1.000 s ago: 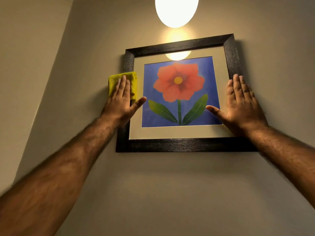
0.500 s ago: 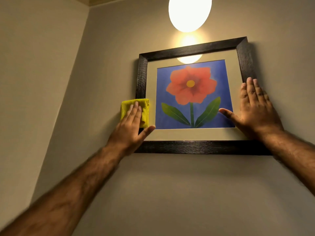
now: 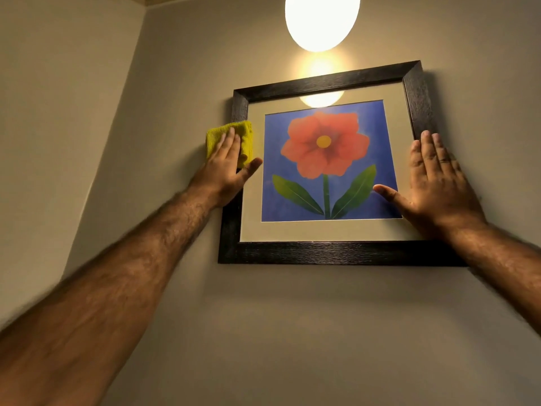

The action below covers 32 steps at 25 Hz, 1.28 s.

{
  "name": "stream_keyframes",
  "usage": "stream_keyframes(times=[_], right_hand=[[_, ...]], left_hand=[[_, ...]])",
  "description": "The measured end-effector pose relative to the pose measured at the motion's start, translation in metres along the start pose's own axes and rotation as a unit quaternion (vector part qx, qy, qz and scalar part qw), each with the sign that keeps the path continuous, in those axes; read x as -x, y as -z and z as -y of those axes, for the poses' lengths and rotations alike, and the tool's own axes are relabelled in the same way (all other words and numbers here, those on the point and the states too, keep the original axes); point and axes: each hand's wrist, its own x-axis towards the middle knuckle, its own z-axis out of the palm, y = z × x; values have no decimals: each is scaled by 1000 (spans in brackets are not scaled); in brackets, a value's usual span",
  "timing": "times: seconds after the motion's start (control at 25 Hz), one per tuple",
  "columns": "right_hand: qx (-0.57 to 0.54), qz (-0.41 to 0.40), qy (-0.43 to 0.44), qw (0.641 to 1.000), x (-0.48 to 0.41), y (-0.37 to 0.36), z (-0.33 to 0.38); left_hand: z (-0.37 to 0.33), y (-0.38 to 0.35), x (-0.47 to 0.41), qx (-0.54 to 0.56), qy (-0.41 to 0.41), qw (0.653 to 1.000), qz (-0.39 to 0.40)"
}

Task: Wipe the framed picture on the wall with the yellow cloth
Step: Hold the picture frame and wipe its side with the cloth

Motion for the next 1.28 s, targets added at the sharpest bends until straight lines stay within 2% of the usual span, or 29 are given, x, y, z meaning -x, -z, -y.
stream_keyframes(times=[0.24, 0.36, 0.48, 0.76, 0.92, 1.08, 1.28], right_hand=[[-2, -1, 0, 1000, 1, 0, 1], [-4, -3, -2, 1000, 1, 1, 2], [-3, -9, -6, 1000, 1, -2, 2], [1, -3, -3, 1000, 1, 0, 1], [9, -3, -6, 1000, 1, 0, 1], [13, 5, -10, 1000, 2, 3, 3], [9, 17, -14, 1000, 1, 6, 4]], left_hand=[[2, -41, 126, -3, -13, 1000, -4], [1, -46, 168, -15, -18, 1000, 19], [6, -38, 151, -20, -22, 999, 28], [0, 0, 2, -35, 8, 999, 26], [-3, 14, -40, -34, 19, 999, 26], [-4, 6, -23, -3, 16, 1000, 14], [1, -26, 62, 21, 5, 1000, -3]])
